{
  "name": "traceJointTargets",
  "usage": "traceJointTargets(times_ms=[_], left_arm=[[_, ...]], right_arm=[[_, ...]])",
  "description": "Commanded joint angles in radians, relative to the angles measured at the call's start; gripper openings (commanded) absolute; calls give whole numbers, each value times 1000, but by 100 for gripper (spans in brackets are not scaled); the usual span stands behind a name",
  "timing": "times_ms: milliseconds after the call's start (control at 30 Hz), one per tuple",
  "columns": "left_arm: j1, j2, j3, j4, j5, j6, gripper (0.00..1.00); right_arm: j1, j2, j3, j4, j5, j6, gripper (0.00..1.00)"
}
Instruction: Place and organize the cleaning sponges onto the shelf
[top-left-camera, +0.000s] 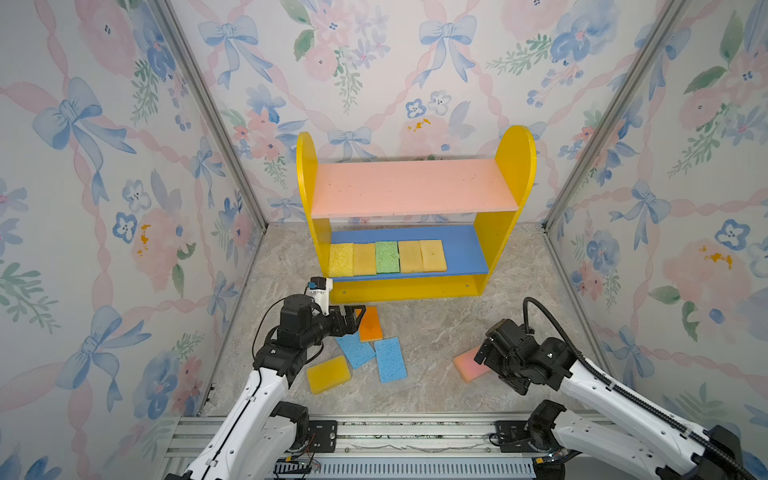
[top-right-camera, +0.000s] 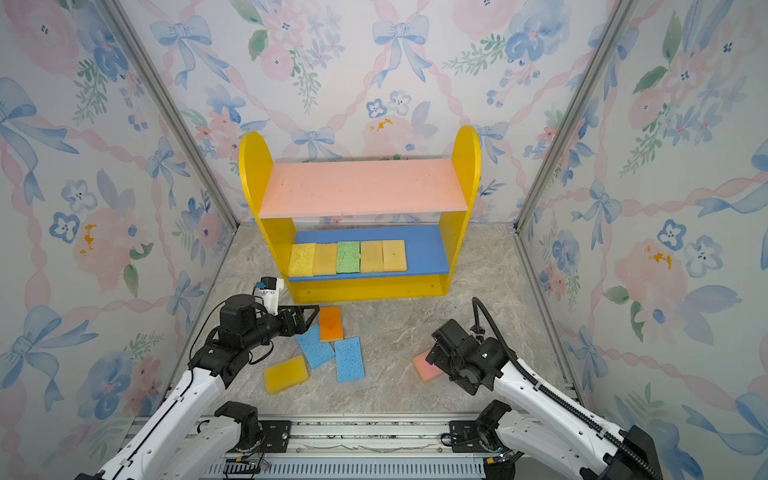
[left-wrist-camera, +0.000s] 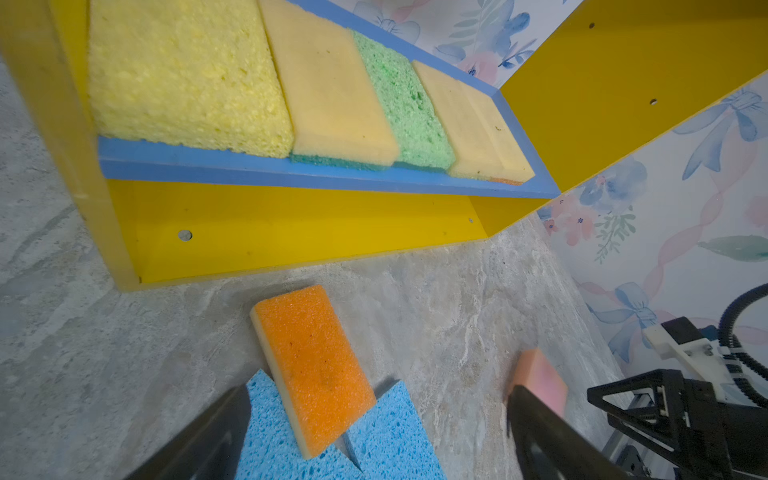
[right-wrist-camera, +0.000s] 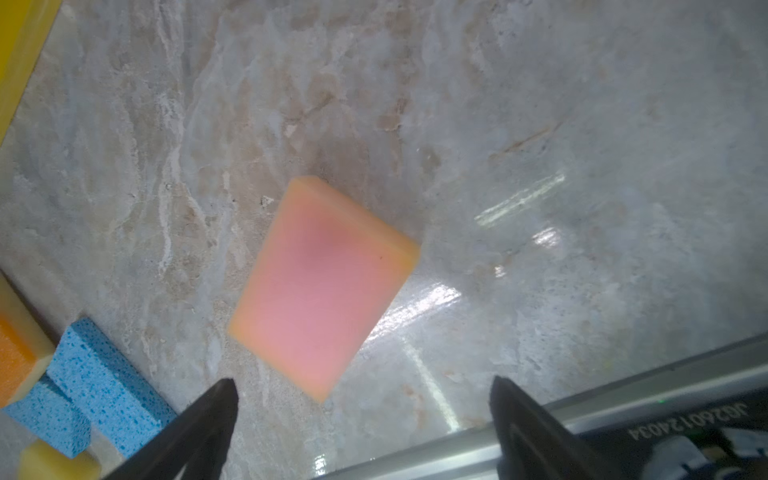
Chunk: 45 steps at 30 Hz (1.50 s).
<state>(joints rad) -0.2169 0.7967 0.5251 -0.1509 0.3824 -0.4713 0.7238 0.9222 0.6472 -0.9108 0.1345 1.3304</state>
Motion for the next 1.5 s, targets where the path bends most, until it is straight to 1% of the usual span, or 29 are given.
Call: traceJointTargets(times_ms=[0,167,400,467,667,800,933,1200,1367,1467], left_arm=[[-5,12,-16,15,-2,10,98],[-5,42,-13,16,10,10,98],[-6,63,-11,15,21,12,98],[-6,70,-13,16,24,11,98],[-6,84,-11,15,33,11,98],[-6,86,-12,16,28,11,98],[-3,91,-13,14,23,11,98],[12,102,-11,14,27,11,98],[14,101,-11,13,25,12,98],[14,102,-10,14,28,10,98]], right_arm=[[19,49,20,32,9,138,97],[31,112,33,42,28,199,97],[31,169,-4,127,22,256,97],[30,182,-2,152,22,252,97],[23,249,33,149,18,242,97],[8,310,57,161,-12,219,97],[-8,365,98,149,-13,188,97],[-43,467,131,158,-77,139,97],[-46,491,125,155,-92,135,97],[-49,495,126,159,-88,130,100]])
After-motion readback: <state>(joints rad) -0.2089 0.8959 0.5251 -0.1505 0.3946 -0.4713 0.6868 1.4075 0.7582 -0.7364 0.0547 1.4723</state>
